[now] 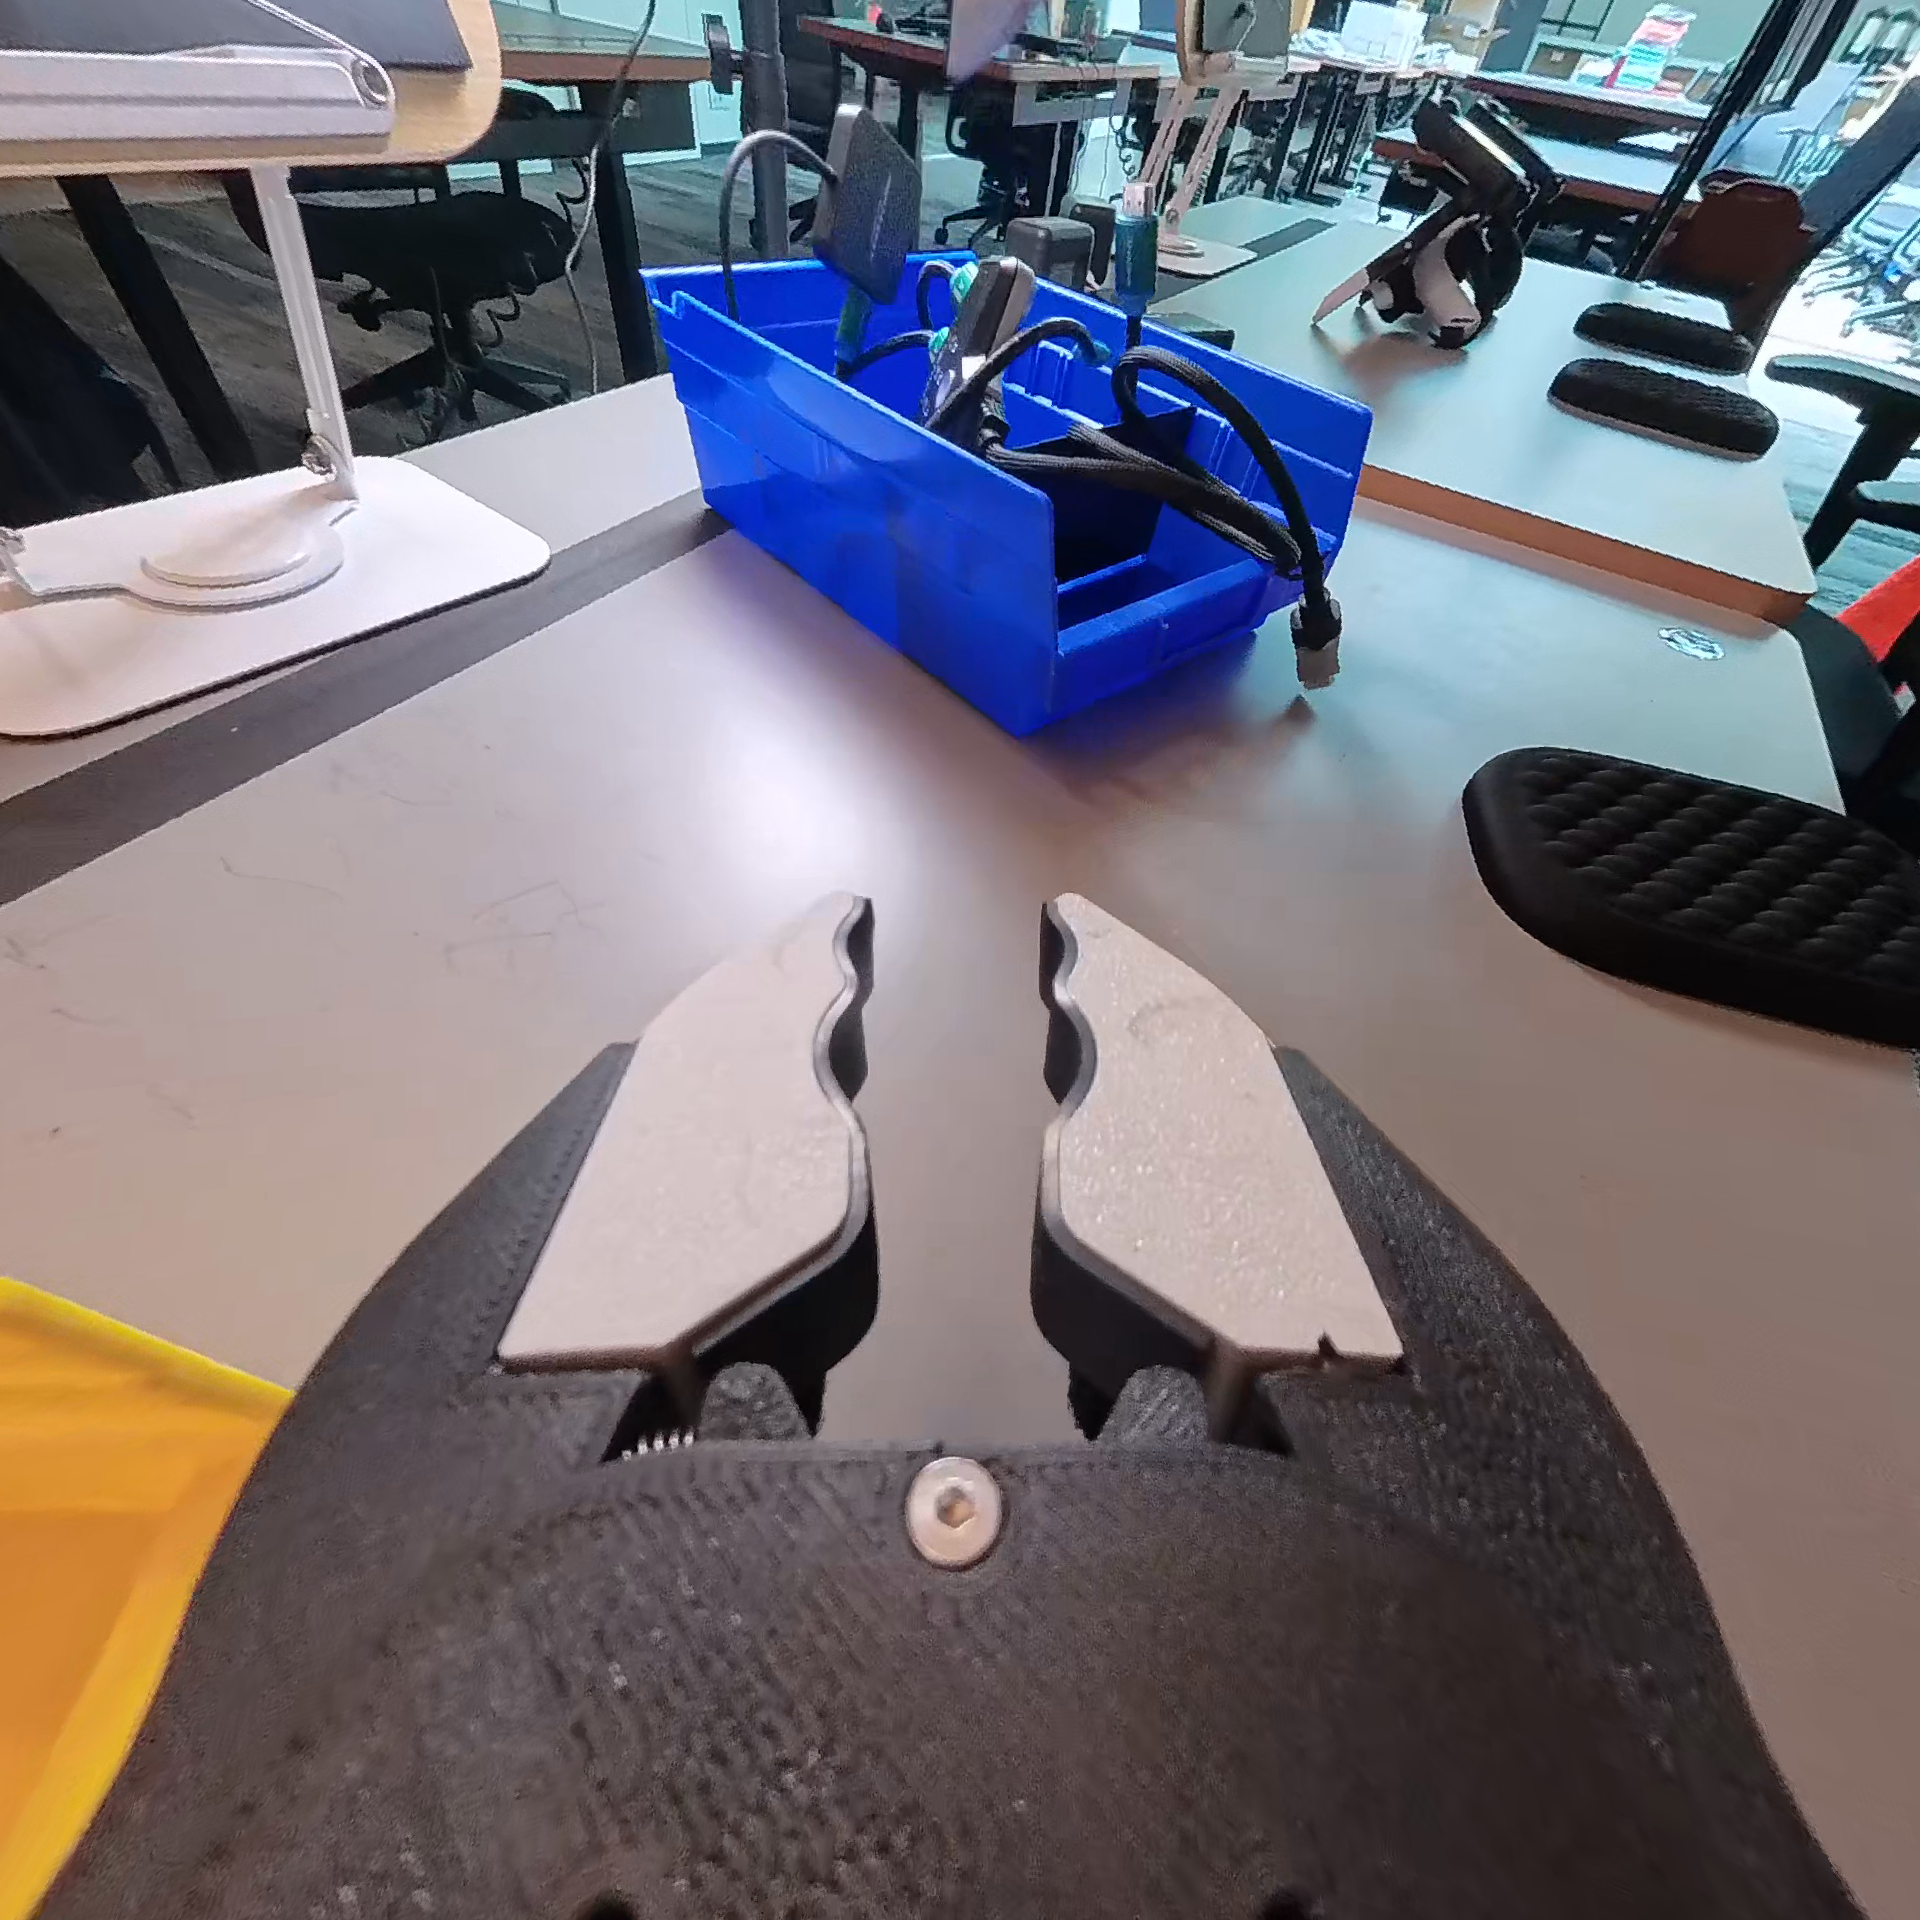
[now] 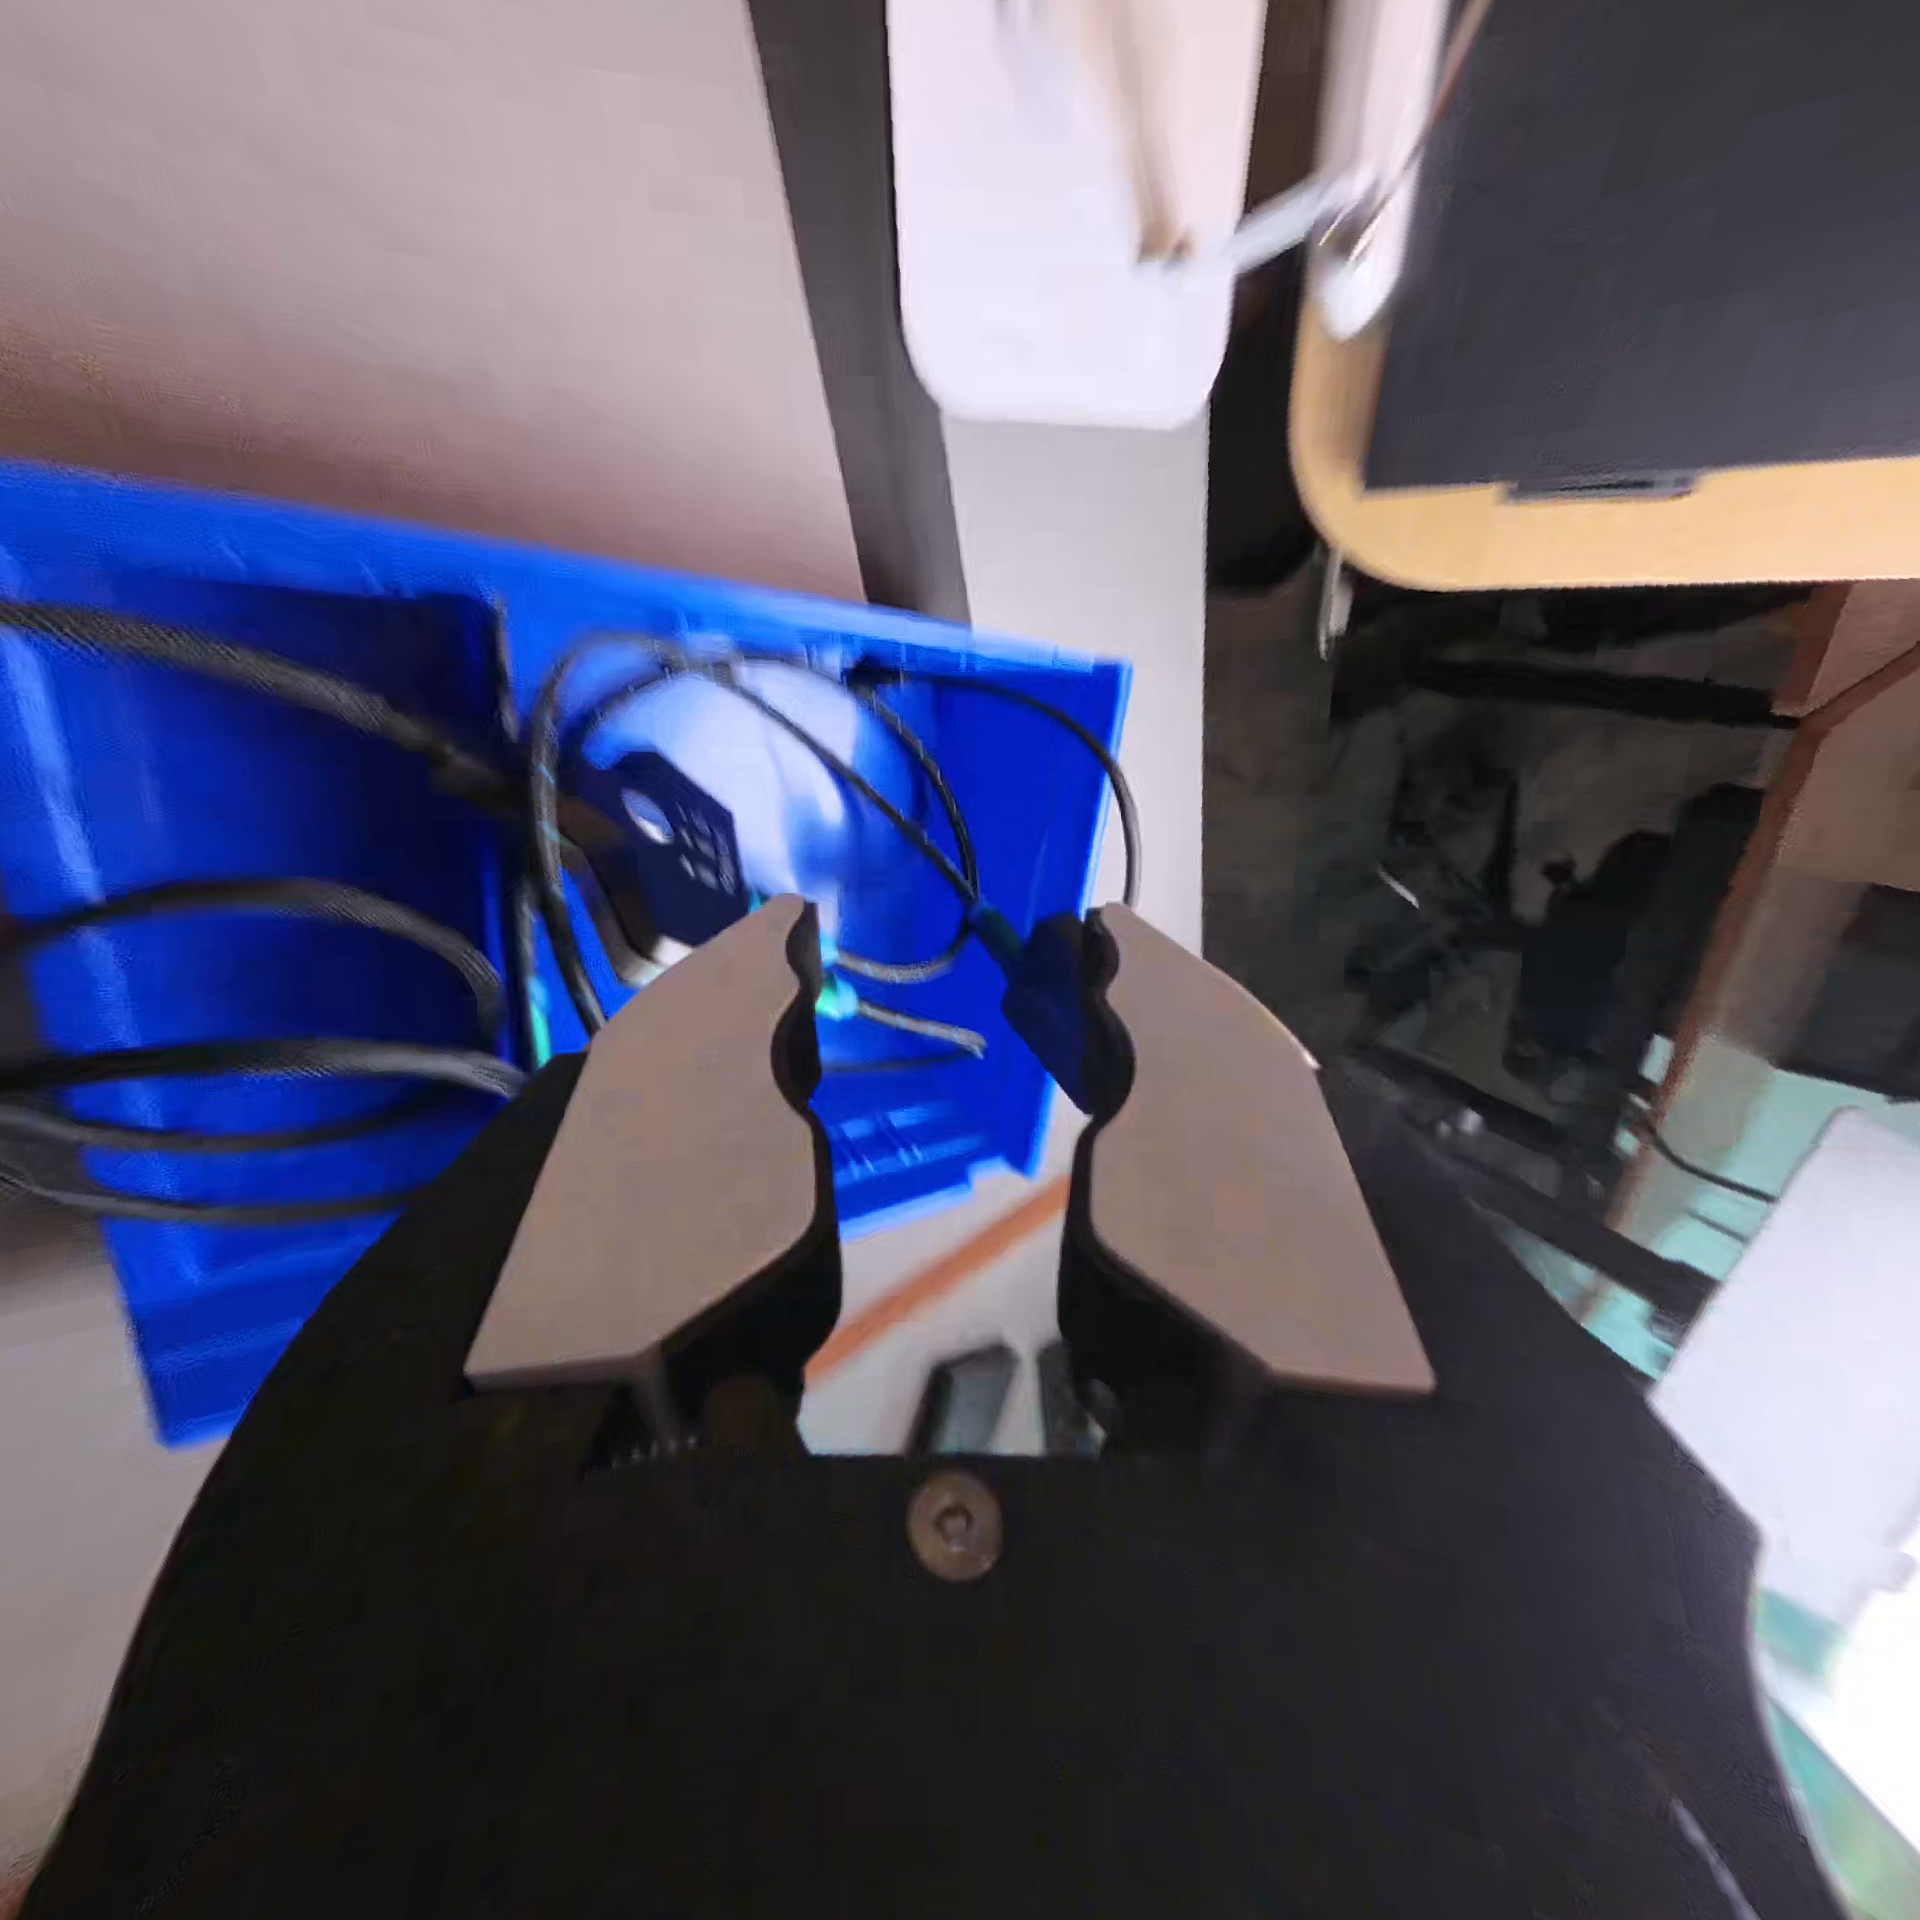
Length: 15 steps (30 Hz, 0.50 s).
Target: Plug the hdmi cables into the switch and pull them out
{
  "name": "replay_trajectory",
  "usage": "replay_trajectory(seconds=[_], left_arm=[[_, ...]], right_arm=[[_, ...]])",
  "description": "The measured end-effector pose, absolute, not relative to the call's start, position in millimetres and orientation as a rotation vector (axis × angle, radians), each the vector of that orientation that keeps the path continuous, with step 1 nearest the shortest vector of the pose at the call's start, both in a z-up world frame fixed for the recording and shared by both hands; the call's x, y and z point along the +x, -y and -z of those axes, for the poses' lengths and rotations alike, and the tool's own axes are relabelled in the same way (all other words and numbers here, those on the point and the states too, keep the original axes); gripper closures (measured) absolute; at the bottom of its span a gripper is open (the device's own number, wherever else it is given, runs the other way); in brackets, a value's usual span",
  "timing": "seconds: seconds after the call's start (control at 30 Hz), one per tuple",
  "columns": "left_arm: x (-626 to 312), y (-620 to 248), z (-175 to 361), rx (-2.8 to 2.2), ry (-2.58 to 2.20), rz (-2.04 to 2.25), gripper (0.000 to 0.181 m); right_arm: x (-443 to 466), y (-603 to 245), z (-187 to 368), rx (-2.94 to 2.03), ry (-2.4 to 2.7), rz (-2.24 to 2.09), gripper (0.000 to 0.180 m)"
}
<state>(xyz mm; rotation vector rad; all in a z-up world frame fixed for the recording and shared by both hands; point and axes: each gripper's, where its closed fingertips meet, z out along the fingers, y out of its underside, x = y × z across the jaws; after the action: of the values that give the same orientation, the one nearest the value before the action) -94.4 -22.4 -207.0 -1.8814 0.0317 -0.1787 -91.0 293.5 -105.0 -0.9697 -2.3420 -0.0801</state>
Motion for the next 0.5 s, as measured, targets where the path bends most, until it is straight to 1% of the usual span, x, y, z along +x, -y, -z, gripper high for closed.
replay_trajectory(seconds=[0.13, 0.23, 0.3, 0.37, 0.5], left_arm=[[-96.3, 23.2, 204.3, -1.876, -0.029, 0.150, 0.149], [-98.5, 24.5, 202.6, -1.880, -0.026, 0.115, 0.148], [-104.4, 28.7, 198.9, -1.890, -0.019, 0.066, 0.148], [-112.5, 37.8, 190.5, -1.892, 0.003, 0.021, 0.148], [-143.5, 73.1, 187.9, -1.958, 0.073, -0.127, 0.142]], right_arm=[[-72.3, -240.1, 54.4, -1.052, 2.011, -0.439, 0.133], [-34.8, -210.7, 49.8, -1.124, 1.810, -0.667, 0.135], [-5.5, -194.0, 68.5, -1.176, 1.743, -0.742, 0.134], [23.2, -181.9, 102.0, -1.216, 1.744, -0.723, 0.134], [74.5, -185.9, 182.1, -1.271, 1.887, -0.424, 0.132]])
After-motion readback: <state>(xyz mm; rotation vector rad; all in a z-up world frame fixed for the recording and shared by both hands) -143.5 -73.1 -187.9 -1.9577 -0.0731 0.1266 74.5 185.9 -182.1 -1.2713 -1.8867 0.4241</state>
